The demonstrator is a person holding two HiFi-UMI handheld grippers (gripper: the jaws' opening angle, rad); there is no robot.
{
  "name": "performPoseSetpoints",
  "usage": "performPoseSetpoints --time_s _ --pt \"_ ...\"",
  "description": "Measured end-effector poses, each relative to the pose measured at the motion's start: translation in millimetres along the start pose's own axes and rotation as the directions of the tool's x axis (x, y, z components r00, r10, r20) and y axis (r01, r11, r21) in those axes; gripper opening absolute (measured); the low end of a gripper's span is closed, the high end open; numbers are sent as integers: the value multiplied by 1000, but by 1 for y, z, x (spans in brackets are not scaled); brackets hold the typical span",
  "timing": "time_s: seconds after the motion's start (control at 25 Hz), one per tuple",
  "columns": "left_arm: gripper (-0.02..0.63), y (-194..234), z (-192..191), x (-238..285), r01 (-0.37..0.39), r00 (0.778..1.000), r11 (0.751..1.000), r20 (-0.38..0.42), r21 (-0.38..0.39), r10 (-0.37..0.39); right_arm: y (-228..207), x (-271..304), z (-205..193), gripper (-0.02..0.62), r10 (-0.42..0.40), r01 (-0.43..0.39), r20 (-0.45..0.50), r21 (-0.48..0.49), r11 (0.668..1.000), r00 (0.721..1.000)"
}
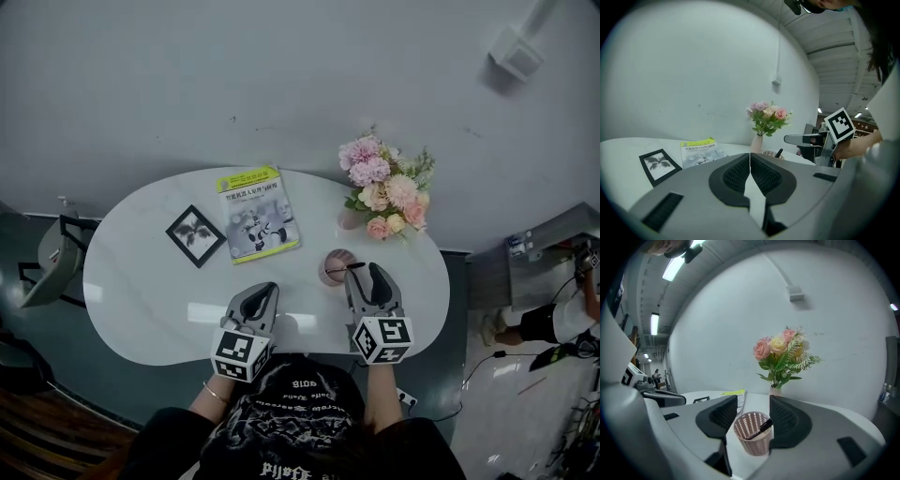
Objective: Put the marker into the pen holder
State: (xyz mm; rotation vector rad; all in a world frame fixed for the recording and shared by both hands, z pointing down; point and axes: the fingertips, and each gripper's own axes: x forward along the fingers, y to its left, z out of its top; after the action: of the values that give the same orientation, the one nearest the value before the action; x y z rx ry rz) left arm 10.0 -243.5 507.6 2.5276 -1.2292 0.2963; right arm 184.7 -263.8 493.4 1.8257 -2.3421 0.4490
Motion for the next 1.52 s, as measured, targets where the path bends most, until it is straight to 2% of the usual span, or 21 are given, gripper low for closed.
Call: performPoseSetpoints --time_s 0.16,0.44,0.72,0.76,0.84,1.08,1.52 --pt "25 -3 4 -1 17 1000 1000 8 -1 -17 7 -13 2 218 -12 12 31 -6 1000 999" --pt "25 -5 8 -2 24 999 1000 27 -3 -24 10 -30 -3 218 -40 41 27 -26 999 999" --pt "25 -10 8 -1 36 999 999 35 -8 -36 22 -43 -11 216 -17 17 9 -42 999 1000" --pt "25 -10 8 -1 37 999 999 37 -6 -36 23 -45 -12 209 -11 11 9 -36 999 1000" --pt "25 -9 9 0 35 999 999 42 -3 -34 25 -48 -11 138 0 0 21 -10 1000 1000" --pt "25 -10 10 -4 41 998 999 51 4 -41 23 -57 -12 48 -31 32 29 -21 999 999" --pt "25 -16 15 -13 48 996 999 69 24 -50 25 -64 -13 28 -60 61 41 -31 998 997"
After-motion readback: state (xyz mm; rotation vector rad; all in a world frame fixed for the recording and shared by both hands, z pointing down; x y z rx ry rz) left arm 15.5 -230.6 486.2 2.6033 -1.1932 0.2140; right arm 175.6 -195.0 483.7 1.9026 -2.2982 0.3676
